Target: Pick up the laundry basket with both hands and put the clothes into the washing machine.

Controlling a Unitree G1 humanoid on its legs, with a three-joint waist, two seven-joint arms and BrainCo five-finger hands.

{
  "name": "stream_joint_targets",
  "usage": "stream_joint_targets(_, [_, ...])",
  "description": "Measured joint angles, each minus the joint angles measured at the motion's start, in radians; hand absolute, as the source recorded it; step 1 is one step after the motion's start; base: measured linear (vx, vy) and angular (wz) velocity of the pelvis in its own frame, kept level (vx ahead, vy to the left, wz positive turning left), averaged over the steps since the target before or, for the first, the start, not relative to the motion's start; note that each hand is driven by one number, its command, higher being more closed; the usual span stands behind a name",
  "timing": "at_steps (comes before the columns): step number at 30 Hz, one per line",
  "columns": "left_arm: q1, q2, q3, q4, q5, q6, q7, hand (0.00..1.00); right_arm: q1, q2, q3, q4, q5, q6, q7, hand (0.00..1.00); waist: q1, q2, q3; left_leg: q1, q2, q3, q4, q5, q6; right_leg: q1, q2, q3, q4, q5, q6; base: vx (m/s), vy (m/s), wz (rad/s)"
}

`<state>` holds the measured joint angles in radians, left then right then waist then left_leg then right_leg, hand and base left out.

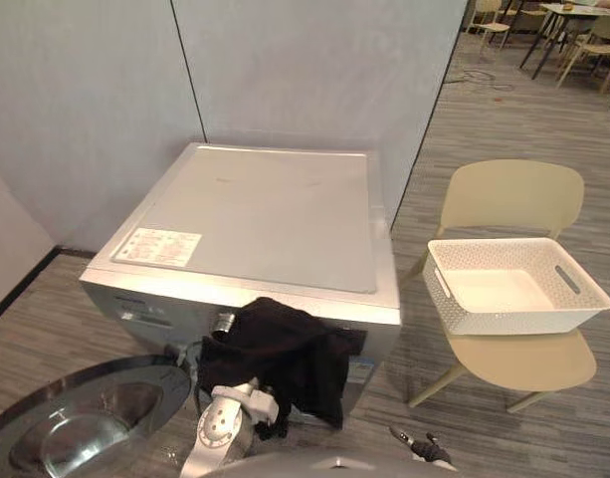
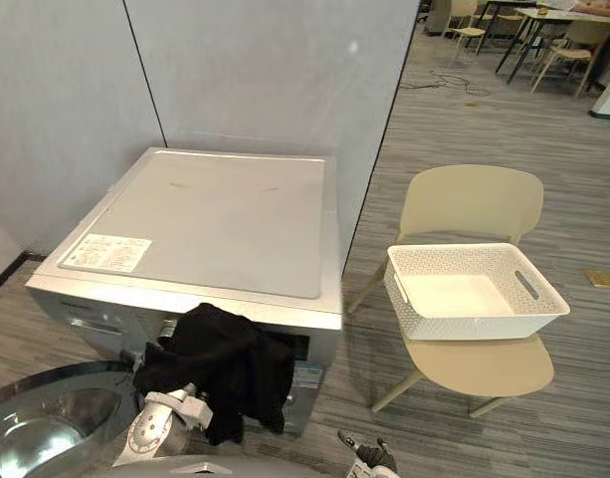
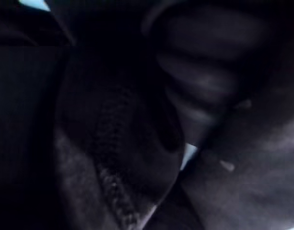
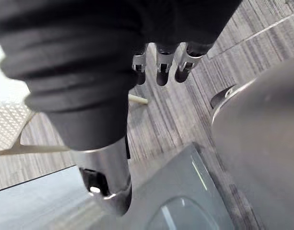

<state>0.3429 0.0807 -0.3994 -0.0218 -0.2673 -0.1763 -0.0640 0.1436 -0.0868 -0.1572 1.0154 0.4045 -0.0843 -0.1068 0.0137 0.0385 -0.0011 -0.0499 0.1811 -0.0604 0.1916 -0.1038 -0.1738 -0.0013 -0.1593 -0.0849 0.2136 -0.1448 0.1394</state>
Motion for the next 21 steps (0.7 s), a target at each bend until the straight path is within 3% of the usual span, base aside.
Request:
stream_joint_targets(3, [-0.01,0.039,0.004,0.06,0.016,0.007,-0.004,1.0,0.001,0.021,0.01,0.02,-0.009,-0.007,0.018,0.0,-0.012,-0.026,-0.01,-0.003,-0.048,0.025,-0.001,-0.004,0.024,0.002,-0.047,0.019,-0.043,0.025,0.012,0.02,0.179,-0.14])
stream_joint_targets(8, [-0.04,0.036,0.004,0.126,0.016,0.023,0.016,1.0,-0.005,0.005,0.003,0.021,-0.013,-0.021,0.039,0.0,-0.016,-0.018,0.028,-0.04,-0.06,0.061,0.033,-0.016,0.036,-0.053,-0.065,0.053,-0.006,0.032,0.034,-0.09,0.043,-0.19])
stream_joint_targets(13, [-0.141,0.016,-0.004,0.017,-0.004,0.022,0.044,1.0,-0.099,-0.039,-0.01,-0.048,-0.009,-0.022,0.032,0.0,-0.014,-0.002,0.239,-0.25,-0.046,0.043,0.258,-0.064,0.026,-0.28,-0.065,0.075,0.252,-0.029,0.042,-0.21,-0.015,0.03])
stream_joint_targets(15, [-0.187,-0.007,-0.007,-0.022,-0.006,0.021,0.068,1.0,-0.14,-0.05,0.003,-0.1,-0.003,-0.025,0.028,0.0,-0.009,-0.01,0.325,-0.376,-0.03,0.034,0.354,-0.084,0.024,-0.407,-0.06,0.074,0.358,-0.057,0.044,-0.24,-0.017,0.05])
stream_joint_targets(17, [-0.223,-0.02,-0.007,-0.029,-0.006,0.021,0.087,1.0,-0.166,-0.051,0.03,-0.146,0.01,-0.03,0.009,0.0,-0.004,-0.028,0.373,-0.464,-0.02,0.03,0.42,-0.093,0.021,-0.502,-0.062,0.075,0.439,-0.07,0.039,-0.17,-0.025,-0.02])
stream_joint_targets(21, [-0.318,-0.064,0.022,-0.028,-0.002,0.021,0.138,1.0,-0.194,-0.049,0.061,-0.284,0.033,-0.05,-0.016,0.0,0.006,-0.038,0.438,-0.659,-0.008,-0.01,0.587,-0.133,0.006,-0.698,-0.061,0.082,0.625,-0.127,0.03,-0.13,-0.041,0.05])
